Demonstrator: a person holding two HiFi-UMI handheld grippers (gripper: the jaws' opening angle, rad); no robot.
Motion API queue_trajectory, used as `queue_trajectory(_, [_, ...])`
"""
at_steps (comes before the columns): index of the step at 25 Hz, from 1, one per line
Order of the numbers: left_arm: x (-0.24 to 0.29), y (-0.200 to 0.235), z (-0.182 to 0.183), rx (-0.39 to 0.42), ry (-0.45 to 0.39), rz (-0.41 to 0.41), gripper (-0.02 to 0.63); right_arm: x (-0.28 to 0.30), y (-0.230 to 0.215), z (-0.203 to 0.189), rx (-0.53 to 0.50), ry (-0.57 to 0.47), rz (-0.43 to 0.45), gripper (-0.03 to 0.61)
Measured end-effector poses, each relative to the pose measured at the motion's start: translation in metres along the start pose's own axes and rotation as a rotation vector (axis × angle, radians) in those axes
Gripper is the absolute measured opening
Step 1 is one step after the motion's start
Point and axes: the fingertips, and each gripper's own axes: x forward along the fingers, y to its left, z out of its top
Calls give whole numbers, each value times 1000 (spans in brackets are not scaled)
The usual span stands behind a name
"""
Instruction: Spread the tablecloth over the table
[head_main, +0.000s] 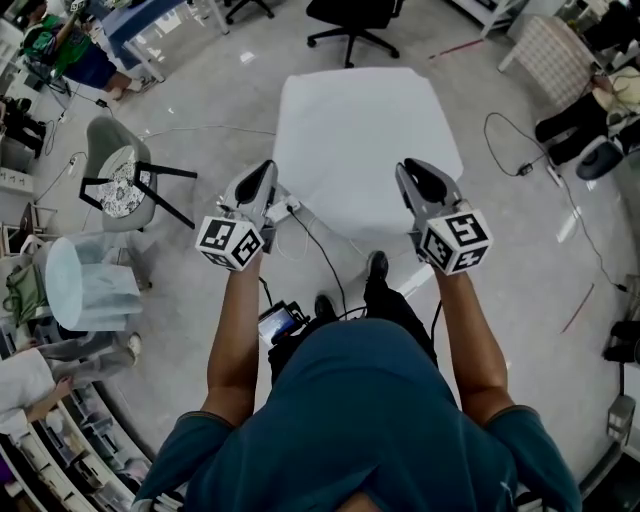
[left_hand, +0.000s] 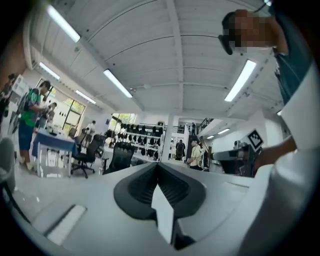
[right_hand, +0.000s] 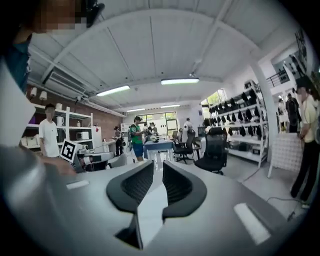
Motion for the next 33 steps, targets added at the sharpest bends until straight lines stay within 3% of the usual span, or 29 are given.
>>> queue_trajectory(5, [-6,-26,88,209,-91,-34,-3,-15,41,77,-137,-110,37,43])
queue_trajectory(8, [-11,-42,125,282,-113,-43,-2,-25,58,102,-176,-120,46,9])
queue_trajectory(12, [-18,-59,151,343,-127,-59,-2,-36,76,127,-240,-140,44,9])
queue_trajectory(33, [-22,-63,154,314,-140,-91,-2,-43,81,141,-269,-141,24,9])
